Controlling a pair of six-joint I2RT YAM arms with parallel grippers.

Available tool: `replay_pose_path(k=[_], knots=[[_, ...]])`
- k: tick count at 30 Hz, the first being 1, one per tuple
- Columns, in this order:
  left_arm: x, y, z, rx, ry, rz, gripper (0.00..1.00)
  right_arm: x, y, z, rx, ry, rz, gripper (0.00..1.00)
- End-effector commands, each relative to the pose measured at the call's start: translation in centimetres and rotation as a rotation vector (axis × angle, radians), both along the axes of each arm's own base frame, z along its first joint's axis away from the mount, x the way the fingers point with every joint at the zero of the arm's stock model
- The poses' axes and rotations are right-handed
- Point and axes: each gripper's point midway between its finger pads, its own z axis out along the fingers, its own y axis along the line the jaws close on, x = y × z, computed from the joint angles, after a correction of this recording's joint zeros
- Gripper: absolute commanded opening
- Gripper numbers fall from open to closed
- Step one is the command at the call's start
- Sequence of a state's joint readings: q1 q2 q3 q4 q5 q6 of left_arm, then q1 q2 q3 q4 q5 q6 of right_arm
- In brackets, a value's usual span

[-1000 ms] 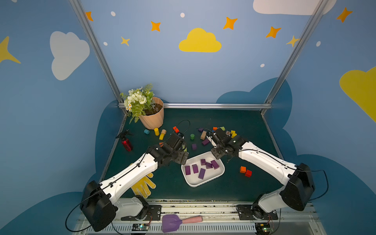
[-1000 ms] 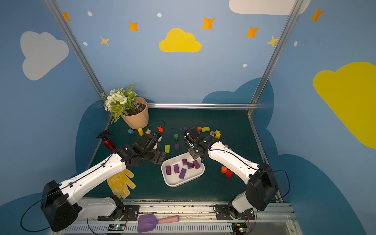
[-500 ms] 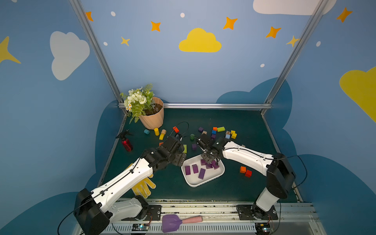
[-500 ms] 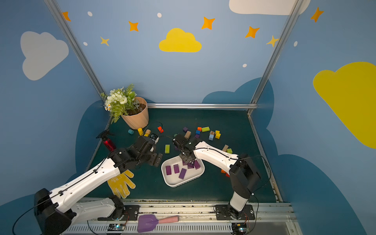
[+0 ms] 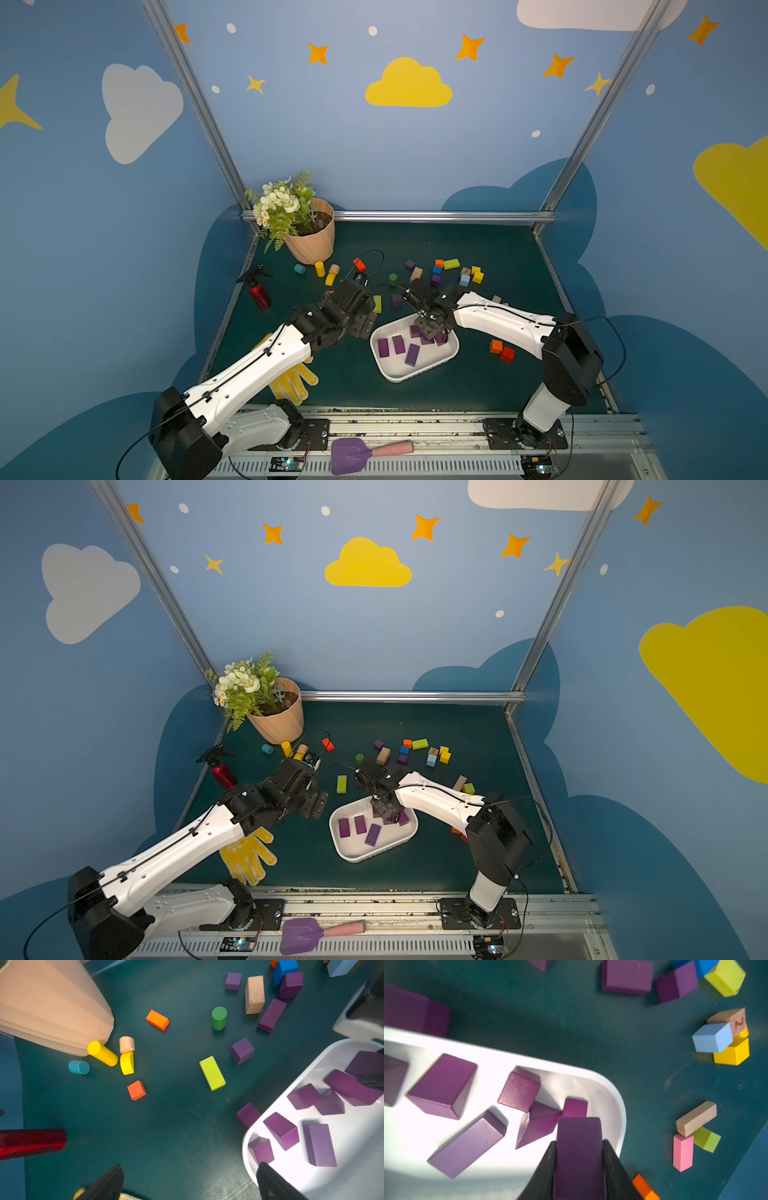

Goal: Pick purple bricks into the storage bin
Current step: Place the building block in the storage box.

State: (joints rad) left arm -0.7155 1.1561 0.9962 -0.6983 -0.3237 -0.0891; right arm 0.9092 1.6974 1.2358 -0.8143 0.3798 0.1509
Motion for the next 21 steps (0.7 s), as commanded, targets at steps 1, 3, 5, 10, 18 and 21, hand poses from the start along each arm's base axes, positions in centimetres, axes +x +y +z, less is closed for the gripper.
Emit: replay_pose_path(k=[1, 3, 5, 10, 18, 21], knots=[[-0.1, 0.6, -0.2, 0.025, -0.006, 0.014, 1.0, -0.6, -0.5, 0.2, 0.002, 0.001, -0.016, 0.28], [-0.1, 0.6, -0.3, 0.027, -0.002, 0.012, 1.0, -0.7, -0.5, -0.1, 0.0, 0.004, -0.019, 0.28], [-0.1, 0.5, -0.4, 0.029, 0.002, 0.012, 1.0, -0.7, -0.6, -0.4, -0.007, 0.007, -0.018, 0.28], [0.0, 0.7, -0.4, 0.04, 0.003, 0.018, 1.0, -0.5, -0.5, -1.0, -0.018, 0.007, -0.018, 0.28], [0.0, 0.5, -0.8, 0.039, 0.011, 0.009, 1.0, -0.3, -0.2, -2.8, -0.034, 0.021, -0.02, 0.29], [0.0, 0.5, -1.0, 0.049, 0.02, 0.011, 1.0, -0.2, -0.2, -3.3, -0.037, 0.023, -0.021, 0.29]])
